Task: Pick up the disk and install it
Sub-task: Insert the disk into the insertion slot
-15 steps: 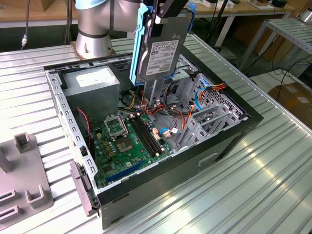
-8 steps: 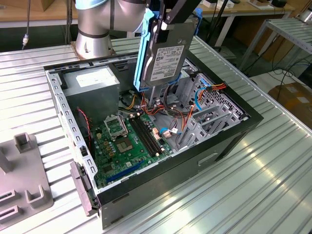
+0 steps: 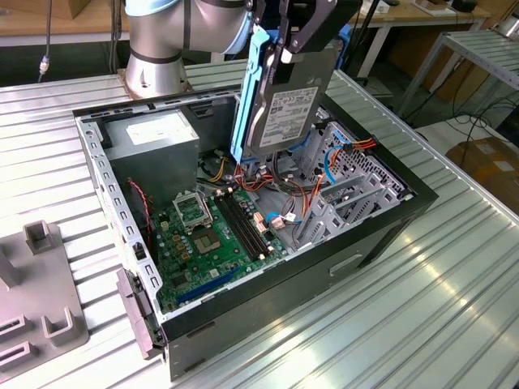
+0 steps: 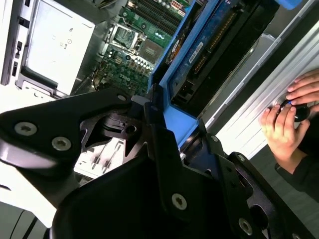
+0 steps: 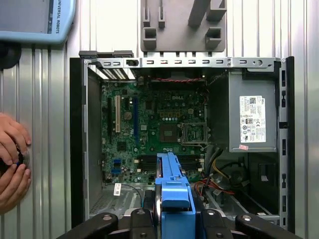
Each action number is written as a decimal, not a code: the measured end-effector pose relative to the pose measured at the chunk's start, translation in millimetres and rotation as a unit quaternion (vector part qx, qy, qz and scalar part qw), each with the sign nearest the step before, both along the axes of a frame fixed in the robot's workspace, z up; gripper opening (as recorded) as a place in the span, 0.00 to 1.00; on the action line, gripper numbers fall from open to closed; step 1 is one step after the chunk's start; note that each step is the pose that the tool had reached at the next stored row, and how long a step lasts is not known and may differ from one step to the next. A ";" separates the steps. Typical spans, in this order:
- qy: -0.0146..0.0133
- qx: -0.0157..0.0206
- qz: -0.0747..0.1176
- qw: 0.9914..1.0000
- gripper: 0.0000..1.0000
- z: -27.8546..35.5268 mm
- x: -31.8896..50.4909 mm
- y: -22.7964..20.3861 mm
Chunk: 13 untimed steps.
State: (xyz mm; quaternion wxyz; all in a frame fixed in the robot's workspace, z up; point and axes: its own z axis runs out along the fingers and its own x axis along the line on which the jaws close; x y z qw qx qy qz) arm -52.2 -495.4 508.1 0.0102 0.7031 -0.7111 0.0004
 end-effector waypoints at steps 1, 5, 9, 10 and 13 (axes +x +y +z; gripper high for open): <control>0.000 0.000 0.000 1.000 0.37 0.0 0.0 -1.9; 0.000 0.000 0.000 1.000 0.37 -0.1 -0.1 -9.2; 0.000 0.000 0.000 1.000 0.37 -0.1 0.0 -9.4; 0.000 0.000 0.000 1.000 0.37 -0.1 0.0 -9.5; 0.000 0.000 0.000 1.000 0.37 -0.2 0.0 -9.5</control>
